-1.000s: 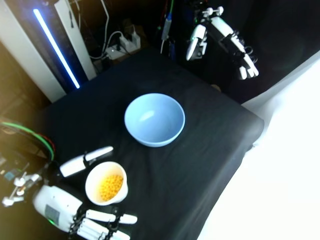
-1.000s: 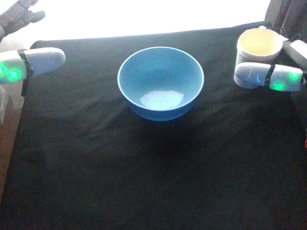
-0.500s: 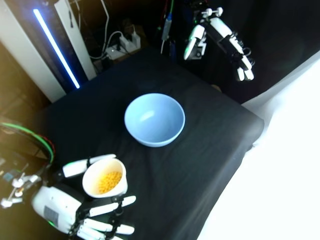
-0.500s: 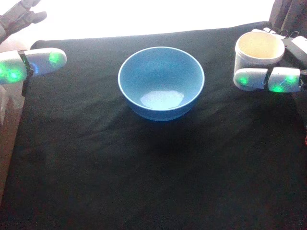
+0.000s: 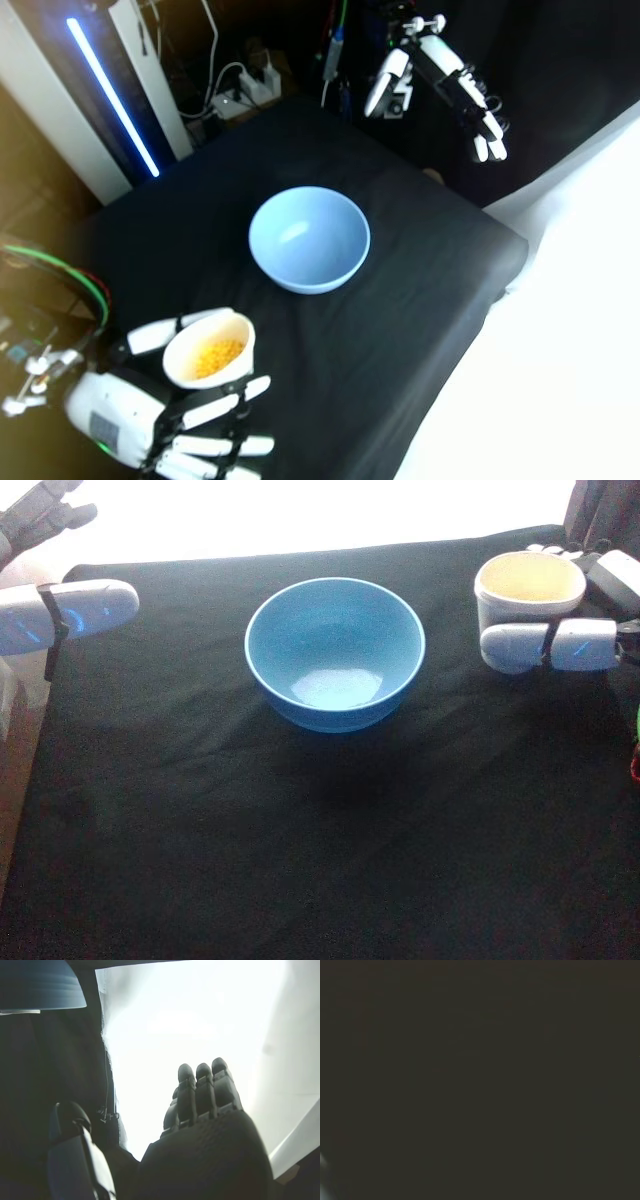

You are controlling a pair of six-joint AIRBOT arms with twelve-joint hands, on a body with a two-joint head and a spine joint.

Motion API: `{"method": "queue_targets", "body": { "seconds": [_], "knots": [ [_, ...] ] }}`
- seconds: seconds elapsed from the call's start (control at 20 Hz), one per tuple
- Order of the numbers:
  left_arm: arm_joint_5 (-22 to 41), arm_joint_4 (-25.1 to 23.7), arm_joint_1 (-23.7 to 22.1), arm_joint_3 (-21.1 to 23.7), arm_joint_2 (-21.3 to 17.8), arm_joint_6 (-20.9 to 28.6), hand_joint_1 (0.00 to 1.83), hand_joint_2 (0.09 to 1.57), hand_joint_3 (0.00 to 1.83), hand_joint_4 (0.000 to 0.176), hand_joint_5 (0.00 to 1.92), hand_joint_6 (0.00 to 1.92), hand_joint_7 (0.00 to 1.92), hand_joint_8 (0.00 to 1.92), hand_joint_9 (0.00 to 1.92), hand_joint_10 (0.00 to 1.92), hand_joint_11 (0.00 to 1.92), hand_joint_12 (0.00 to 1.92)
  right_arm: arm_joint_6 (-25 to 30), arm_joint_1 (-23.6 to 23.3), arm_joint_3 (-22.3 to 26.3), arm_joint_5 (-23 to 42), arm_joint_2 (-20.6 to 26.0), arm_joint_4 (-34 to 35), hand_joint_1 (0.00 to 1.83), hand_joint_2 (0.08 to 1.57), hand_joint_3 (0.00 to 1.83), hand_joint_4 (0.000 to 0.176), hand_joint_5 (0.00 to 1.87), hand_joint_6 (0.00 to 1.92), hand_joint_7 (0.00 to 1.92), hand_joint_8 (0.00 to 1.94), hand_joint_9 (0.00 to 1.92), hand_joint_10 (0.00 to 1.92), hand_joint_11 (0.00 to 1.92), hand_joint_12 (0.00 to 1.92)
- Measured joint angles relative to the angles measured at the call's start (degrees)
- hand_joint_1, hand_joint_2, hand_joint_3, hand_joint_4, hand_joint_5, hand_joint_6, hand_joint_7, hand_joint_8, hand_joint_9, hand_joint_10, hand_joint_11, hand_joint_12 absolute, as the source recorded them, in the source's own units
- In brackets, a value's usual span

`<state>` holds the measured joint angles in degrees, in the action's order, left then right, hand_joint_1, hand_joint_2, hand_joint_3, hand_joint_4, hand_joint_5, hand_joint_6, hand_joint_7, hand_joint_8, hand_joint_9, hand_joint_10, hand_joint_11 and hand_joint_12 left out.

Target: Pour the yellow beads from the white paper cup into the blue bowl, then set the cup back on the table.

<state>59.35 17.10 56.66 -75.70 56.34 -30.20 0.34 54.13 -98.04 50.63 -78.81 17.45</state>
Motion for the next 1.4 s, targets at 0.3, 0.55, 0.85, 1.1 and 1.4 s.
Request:
{"method": "queue_targets", "body": {
  "seconds": [0.3, 0.55, 0.85, 1.1, 1.4],
  "knots": [
    [0.02, 0.28, 0.0, 0.0, 0.0, 0.0, 0.51, 0.8, 0.0, 0.093, 0.03, 0.0, 0.3, 0.0, 0.17, 0.0, 0.11, 0.11, 0.11, -1.75, 1.95, 0.24, 2.93, -5.03, 1.18, 0.97, 0.0, 0.0, 1.48, 0.04, 0.85, 0.01, 0.48, 0.01, 0.0, 0.69],
    [0.02, 0.37, 0.07, 0.0, 0.0, 0.07, 0.52, 0.8, 0.0, 0.058, 0.0, 0.0, 0.28, 0.0, 0.15, 0.0, 0.12, 0.13, 0.22, -3.96, 3.45, 2.23, 5.4, -8.83, 1.14, 1.03, 0.0, 0.0, 1.19, 0.62, 0.99, 0.0, 0.84, 0.02, 0.23, 1.22],
    [-0.04, 0.68, 0.07, -0.07, 0.59, 0.15, 0.54, 0.82, 0.0, 0.07, 0.0, 0.0, 0.31, 0.0, 0.16, 0.01, 0.08, 0.13, 0.26, -6.36, 3.78, 0.87, 6.16, -11.45, 1.26, 1.06, 0.0, 0.0, 1.36, 0.2, 0.97, 1.05, 0.95, 0.1, 0.14, 1.6],
    [-0.33, 0.63, 0.07, -0.13, 0.7, 0.17, 0.54, 0.82, 0.0, 0.072, 0.0, 0.0, 0.3, 0.01, 0.15, 0.0, 0.08, 0.13, 0.31, -10.95, 3.5, 0.92, 6.69, -17.4, 1.24, 1.04, 0.0, 0.0, 1.35, 0.31, 1.01, 0.76, 0.99, 0.1, 0.24, 1.44],
    [-0.44, 0.0, 0.07, -0.35, 0.72, 0.17, 0.54, 0.83, 0.0, 0.043, 0.0, 0.0, 0.29, 0.0, 0.15, 0.0, 0.09, 0.14, 0.33, -14.36, 2.67, -2.23, 6.67, -22.71, 1.26, 1.06, 0.0, 0.0, 1.33, 0.31, 0.97, 1.04, 1.04, 0.09, 0.31, 1.44]
  ]
}}
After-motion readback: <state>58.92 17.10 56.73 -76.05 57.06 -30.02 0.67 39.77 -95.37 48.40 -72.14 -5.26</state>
